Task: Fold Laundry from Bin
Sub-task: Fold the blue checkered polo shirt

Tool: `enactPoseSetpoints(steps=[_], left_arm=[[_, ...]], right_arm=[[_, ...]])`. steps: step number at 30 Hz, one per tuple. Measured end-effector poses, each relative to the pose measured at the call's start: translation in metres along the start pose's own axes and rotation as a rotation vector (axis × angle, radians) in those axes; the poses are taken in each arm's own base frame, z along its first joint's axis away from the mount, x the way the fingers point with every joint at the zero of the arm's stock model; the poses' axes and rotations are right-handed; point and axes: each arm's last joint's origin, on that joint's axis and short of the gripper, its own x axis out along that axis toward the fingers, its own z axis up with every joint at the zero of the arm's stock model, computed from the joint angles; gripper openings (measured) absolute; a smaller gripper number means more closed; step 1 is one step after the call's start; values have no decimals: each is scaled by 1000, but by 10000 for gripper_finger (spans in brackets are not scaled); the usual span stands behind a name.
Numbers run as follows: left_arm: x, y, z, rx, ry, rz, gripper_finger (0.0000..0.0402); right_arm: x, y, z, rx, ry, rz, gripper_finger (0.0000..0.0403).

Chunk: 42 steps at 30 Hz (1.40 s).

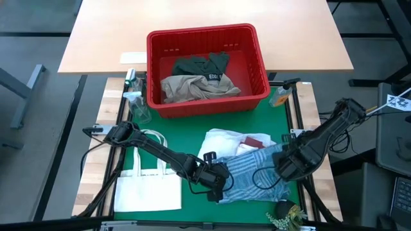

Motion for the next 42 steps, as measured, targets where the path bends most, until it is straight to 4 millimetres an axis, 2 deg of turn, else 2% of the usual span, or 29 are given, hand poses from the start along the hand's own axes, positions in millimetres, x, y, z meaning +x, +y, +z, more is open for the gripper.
enactPoseSetpoints(steps=[4,10,13,17,20,23,29,33,37,42], left_arm=[[0,0,-1,-4,6,4,96],[0,3,2,-11,5,16,96],[-4,7,9,-28,-3,19,96],[-14,15,19,-60,-6,81,96],[-20,21,24,-69,-7,124,96],[-20,25,22,-74,30,137,96],[-23,23,9,-95,109,178,96],[-11,17,3,-126,62,162,96],[4,16,-2,-154,12,135,96],[24,17,-4,-205,-98,76,96]], right_arm=[[-6,-4,-5,34,-19,36,127],[-37,-10,-8,50,-167,82,127],[-48,-12,-5,77,-303,49,127],[-49,-6,7,74,-448,72,127],[-40,1,16,28,-497,96,127],[-22,5,20,8,-488,90,127],[27,8,14,16,-315,69,127],[53,6,7,48,-223,46,127],[64,6,3,48,-173,44,127],[64,6,3,47,-166,57,127]])
